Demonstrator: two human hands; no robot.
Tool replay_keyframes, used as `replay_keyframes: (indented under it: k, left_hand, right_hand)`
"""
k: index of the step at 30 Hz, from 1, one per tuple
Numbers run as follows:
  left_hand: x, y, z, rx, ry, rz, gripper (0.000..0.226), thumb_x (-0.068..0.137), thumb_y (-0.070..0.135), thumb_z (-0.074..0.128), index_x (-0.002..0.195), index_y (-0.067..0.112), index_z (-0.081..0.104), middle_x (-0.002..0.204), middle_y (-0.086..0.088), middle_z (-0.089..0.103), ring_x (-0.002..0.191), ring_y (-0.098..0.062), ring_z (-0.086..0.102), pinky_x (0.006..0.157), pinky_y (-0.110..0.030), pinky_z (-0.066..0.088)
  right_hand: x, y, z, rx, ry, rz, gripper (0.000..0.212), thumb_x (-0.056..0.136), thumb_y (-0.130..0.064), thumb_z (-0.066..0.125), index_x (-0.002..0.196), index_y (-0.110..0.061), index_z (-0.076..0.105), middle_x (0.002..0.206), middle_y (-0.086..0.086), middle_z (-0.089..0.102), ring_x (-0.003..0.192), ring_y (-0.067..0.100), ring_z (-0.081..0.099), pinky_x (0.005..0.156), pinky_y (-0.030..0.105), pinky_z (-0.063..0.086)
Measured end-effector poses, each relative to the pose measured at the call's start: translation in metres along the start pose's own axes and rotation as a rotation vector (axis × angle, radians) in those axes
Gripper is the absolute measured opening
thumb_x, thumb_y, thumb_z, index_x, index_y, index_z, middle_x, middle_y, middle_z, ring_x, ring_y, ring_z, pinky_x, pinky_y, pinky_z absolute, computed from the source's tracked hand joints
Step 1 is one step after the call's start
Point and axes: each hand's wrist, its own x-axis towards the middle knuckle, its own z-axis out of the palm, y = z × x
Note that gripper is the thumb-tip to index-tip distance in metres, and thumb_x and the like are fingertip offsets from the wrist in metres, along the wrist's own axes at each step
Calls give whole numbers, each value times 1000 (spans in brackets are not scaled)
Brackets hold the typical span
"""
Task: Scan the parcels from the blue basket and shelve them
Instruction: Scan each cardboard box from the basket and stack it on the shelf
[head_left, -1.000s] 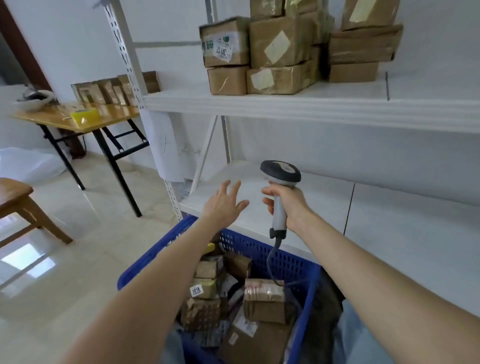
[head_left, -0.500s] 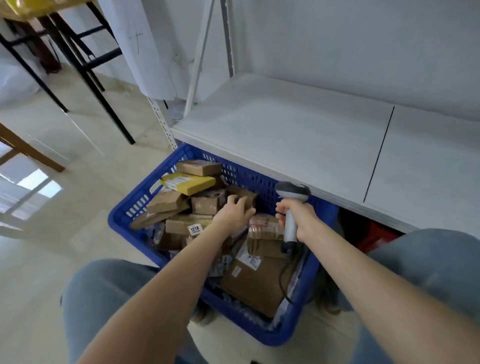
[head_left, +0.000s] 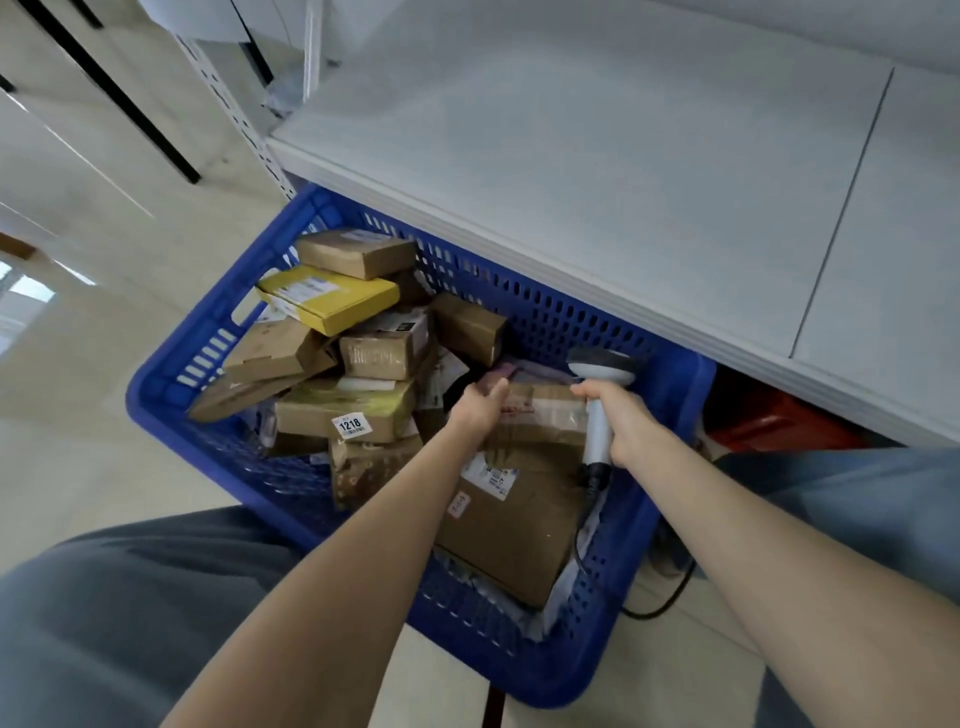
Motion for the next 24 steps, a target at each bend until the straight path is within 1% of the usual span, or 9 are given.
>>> replay_keyframes:
  k: [3,6,8,10,11,14,18,21,24]
  left_hand:
    - [-4,2,-8,-250,88,-119,73,91,59,47,143,8,39,140,-13,47,124,-35,48,103,-45,41]
    - [-15,9,-22,-434,164,-138,64,87,56,57,131,9,51,123,-12,58,108,-34,58,95,-49,49]
    - [-31,17,-31,-495,208,-84,37,91,40,60,112,10,59,107,-8,61,101,-31,60,91,-45,52]
    - [-49,24,-37,-548,202,-47,6,92,21,61,90,15,60,100,-8,60,99,-30,59,86,-44,54]
    - [-59,26,-40,-569,192,-30,6,90,14,61,85,17,59,99,-9,59,100,-30,59,83,-44,55]
    - [-85,28,-48,-564,187,24,9,84,10,61,84,18,58,95,-9,58,100,-31,60,82,-44,56]
    - [-115,23,-54,-583,150,126,9,86,13,64,85,15,55,89,-7,62,72,-19,60,55,-29,49]
    - [-129,18,-56,-623,38,199,16,86,11,66,82,17,52,93,-8,66,77,-20,62,71,-37,49]
    - [-138,18,-59,-651,-19,250,27,85,5,66,105,20,55,107,-7,64,93,-23,63,72,-40,57]
  right_hand:
    - [-9,-3,-2,61,33,-37,45,74,-22,78,111,-1,65,95,14,68,81,29,65,85,46,56]
    - [-29,-10,-4,123,39,-84,33,78,-25,78,100,-5,66,94,9,70,78,26,65,79,41,57]
    - [-43,-12,-5,159,37,-119,30,77,-27,80,92,-8,63,89,10,69,75,26,65,75,42,56]
    - [-57,-11,-7,161,45,-170,34,72,-30,83,89,-10,61,94,13,69,83,30,67,82,49,57]
    - [-62,-10,-9,166,49,-200,35,70,-30,84,86,-11,59,97,14,70,88,31,67,85,52,55]
    - [-80,-4,-12,153,49,-263,31,71,-21,83,86,-10,58,97,16,68,92,33,66,88,53,54]
    - [-102,7,-14,152,40,-317,35,77,-10,76,105,-9,55,91,11,64,93,30,64,89,49,54]
    - [-114,14,-16,169,18,-333,33,77,-8,75,106,-7,58,100,15,68,94,30,66,89,49,54]
    - [-123,18,-18,187,-11,-349,33,77,-7,75,106,-5,59,100,15,68,92,29,67,86,46,56]
